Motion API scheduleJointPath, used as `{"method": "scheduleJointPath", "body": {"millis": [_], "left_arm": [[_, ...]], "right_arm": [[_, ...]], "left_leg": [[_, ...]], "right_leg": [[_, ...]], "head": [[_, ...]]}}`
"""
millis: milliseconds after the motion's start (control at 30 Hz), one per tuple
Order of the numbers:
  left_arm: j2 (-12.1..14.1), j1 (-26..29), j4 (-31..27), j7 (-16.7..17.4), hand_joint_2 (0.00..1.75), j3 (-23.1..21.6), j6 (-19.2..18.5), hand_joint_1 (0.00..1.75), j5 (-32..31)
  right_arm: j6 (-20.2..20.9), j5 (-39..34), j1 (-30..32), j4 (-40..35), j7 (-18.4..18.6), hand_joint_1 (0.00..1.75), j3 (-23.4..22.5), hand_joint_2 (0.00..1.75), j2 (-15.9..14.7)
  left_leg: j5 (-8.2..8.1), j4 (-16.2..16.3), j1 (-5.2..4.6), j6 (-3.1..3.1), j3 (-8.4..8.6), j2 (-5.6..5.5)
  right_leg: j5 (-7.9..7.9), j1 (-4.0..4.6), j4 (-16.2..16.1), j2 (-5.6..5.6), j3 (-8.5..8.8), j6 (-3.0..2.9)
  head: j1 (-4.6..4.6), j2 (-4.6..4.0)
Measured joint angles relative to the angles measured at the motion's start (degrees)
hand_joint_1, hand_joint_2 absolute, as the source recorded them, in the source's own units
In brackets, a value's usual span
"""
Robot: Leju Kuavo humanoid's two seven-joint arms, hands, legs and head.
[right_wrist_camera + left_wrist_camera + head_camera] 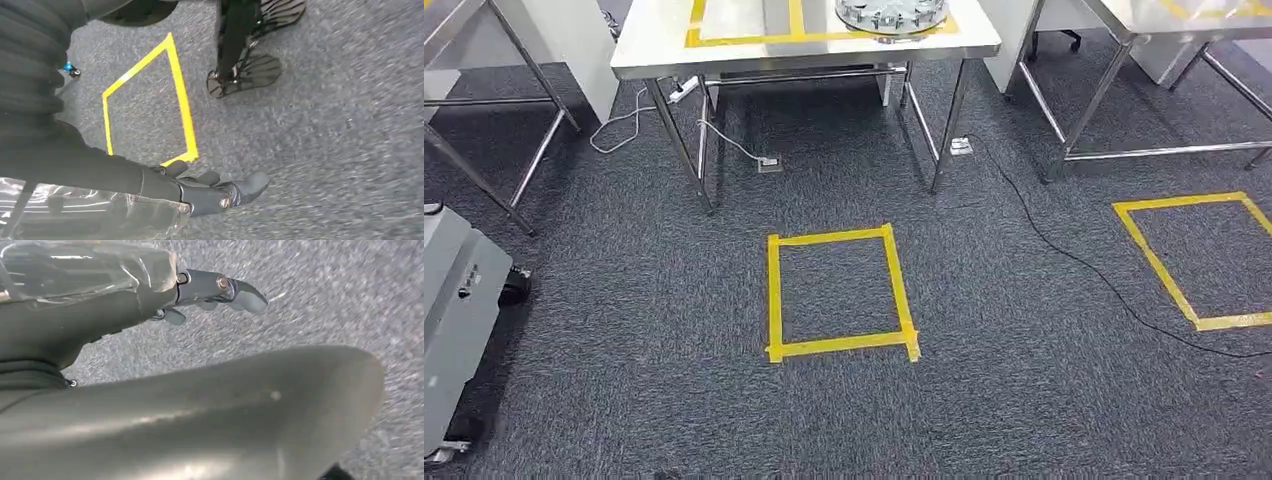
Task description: Take the parts from the cabinet and place them on the table.
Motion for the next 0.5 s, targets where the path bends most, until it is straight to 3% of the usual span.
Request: {"method": "scheduleJointPath", "body": {"millis": [33, 100, 167, 200, 267, 300, 333, 367, 400, 467, 500], "left_arm": [[0.0, 0.0, 0.0, 0.0, 0.0, 0.0, -0.1, 0.0, -0.2], [0.1, -0.1, 0.0, 0.1, 0.0, 0.0, -0.2, 0.0, -0.3], [0.2, 0.1, 0.0, 0.1, 0.0, 0.0, -0.3, 0.0, -0.3], [0.2, 0.2, 0.0, 0.1, 0.0, 0.0, -0.3, 0.0, -0.3], [0.2, 0.3, 0.0, 0.2, 0.0, 0.0, -0.3, 0.0, -0.3], [0.2, 0.3, 0.0, 0.2, 0.0, 0.0, -0.3, 0.0, -0.3], [0.2, 0.3, 0.0, 0.2, 0.0, 0.0, -0.3, 0.0, -0.3], [0.2, 0.4, 0.1, 0.2, 0.0, 0.0, -0.5, 0.0, -0.3], [0.2, 0.5, 0.1, 0.2, 0.0, 0.0, -0.7, 0.0, -0.3], [0.3, 0.5, 0.1, 0.2, 0.0, 0.2, -0.9, 0.0, -0.2], [0.6, 0.5, 0.1, 0.1, 0.0, 0.3, -0.9, 0.0, -0.1]], "right_arm": [[0.0, 0.0, 0.0, 0.0, -0.1, 0.0, 0.0, 1.75, 0.0], [0.0, 0.0, 0.2, 0.0, -0.2, 0.0, 0.0, 1.75, 0.1], [0.0, 0.0, 0.5, 0.1, -0.2, 0.0, 0.1, 1.75, 0.1], [0.0, 0.0, 0.6, 0.1, -0.2, 0.0, 0.1, 1.75, 0.1], [0.0, 0.0, 0.6, 0.1, -0.2, 0.0, 0.1, 1.75, 0.1], [0.0, 0.0, 0.7, 0.1, -0.2, 0.0, 0.1, 1.75, 0.1], [0.0, 0.0, 0.8, 0.1, -0.2, 0.0, 0.1, 1.75, 0.1], [0.1, 0.0, 1.0, 0.2, -0.2, 0.0, 0.1, 1.75, 0.1], [0.1, 0.0, 1.1, 0.2, -0.2, 0.0, 0.2, 1.75, 0.1], [0.2, 0.0, 1.0, 0.2, -0.2, 0.0, 0.4, 1.75, 0.3], [0.2, 0.0, 1.0, 0.2, -0.2, 0.0, 0.4, 1.75, 0.5]], "left_leg": [[0.3, 0.4, -0.05, -0.38, -0.26, 0.15], [1.18, 0.2, 0.25, -1.13, -0.25, 0.28], [1.1, 0.7, 0.76, -1.8, -0.58, 0.09], [-1.62, 2.5, 0.78, -2.05, -1.27, 0.02], [-7.88, 10.8, 0.79, -2.57, -3.87, -0.02], [-9.87, 15.4, 0.79, -2.7, -5.24, -0.03], [-10.4, 18.2, 0.79, -2.73, -5.77, -0.03], [-9.74, 18.1, 0.79, -2.62, -4.83, -0.03], [-8.26, 15.3, 0.76, -2.41, -2.68, -0.04], [-4.55, 4.8, 0.49, -1.29, 4.24, -0.25], [-5.57, 0.8, 0.22, -0.37, 6.56, -0.39]], "right_leg": [[-1.96, 0.18, -4.0, 0.09, 1.64, -0.83], [-1.79, 0.59, -3.4, 0.07, 0.76, -1.56], [-0.82, 0.17, -3.5, -0.13, 0.38, -2.69], [-0.4, 0.23, -3.5, -0.16, -0.01, -3.2], [0.43, 0.33, -3.4, -0.2, -0.94, -3.5], [0.82, 0.42, -3.4, -0.21, -1.42, -3.54], [1.09, 0.53, -3.3, -0.2, -1.8, -3.52], [1.38, 0.64, -3.3, -0.19, -2.06, -3.44], [1.51, 0.76, -3.3, -0.15, -2.2, -3.33], [1.71, 1.08, -3.3, -0.13, -1.85, -3.29], [1.84, 0.98, -3.3, -0.19, -1.93, -3.1]], "head": [[-0.09, -0.02], [-0.15, 0.0], [-0.11, -0.02], [-0.19, -0.02], [-0.22, -0.02], [-0.22, -0.02], [-0.22, -0.02], [-0.22, -0.02], [-0.24, -0.02], [-0.22, -0.02], [-0.15, -0.02]]}}
